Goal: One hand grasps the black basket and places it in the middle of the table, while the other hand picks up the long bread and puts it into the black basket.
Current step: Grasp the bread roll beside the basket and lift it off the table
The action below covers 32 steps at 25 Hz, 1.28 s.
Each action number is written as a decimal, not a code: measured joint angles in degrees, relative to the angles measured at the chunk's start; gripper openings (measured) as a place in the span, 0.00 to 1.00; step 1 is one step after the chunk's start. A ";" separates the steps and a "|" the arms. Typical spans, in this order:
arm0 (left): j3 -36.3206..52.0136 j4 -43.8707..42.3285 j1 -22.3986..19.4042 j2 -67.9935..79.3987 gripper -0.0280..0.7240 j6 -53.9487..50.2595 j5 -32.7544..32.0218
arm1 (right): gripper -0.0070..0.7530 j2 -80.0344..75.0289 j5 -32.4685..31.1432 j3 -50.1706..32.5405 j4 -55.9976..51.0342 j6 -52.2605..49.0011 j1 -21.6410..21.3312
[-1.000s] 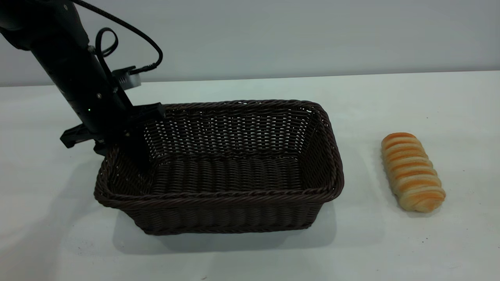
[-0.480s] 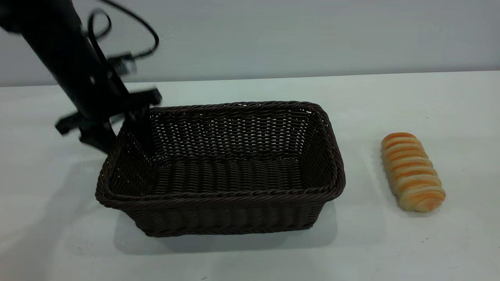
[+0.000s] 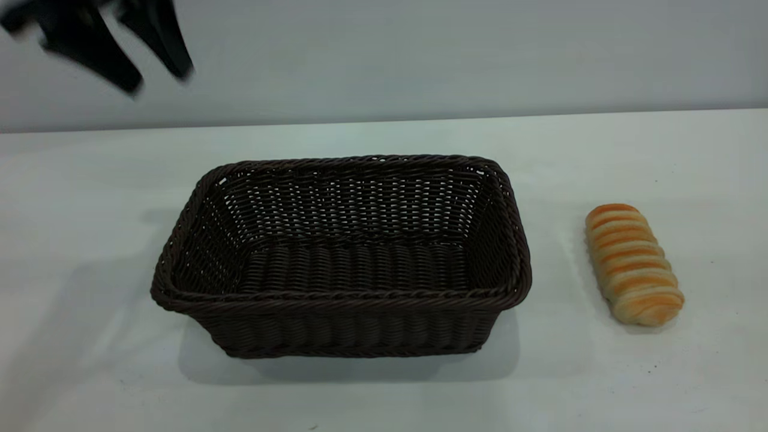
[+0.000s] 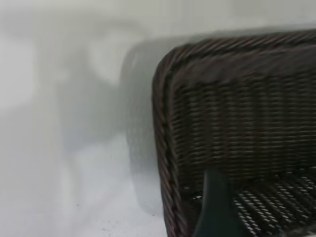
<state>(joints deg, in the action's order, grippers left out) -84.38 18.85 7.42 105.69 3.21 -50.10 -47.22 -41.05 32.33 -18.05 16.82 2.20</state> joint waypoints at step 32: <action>0.00 -0.36 0.00 -22.24 0.72 1.31 -13.51 | 0.52 -75.19 31.24 18.38 -53.99 55.39 1.86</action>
<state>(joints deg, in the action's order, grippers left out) -84.38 18.49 7.42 83.45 4.52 -63.61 -122.41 -9.81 50.71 -72.04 72.21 4.06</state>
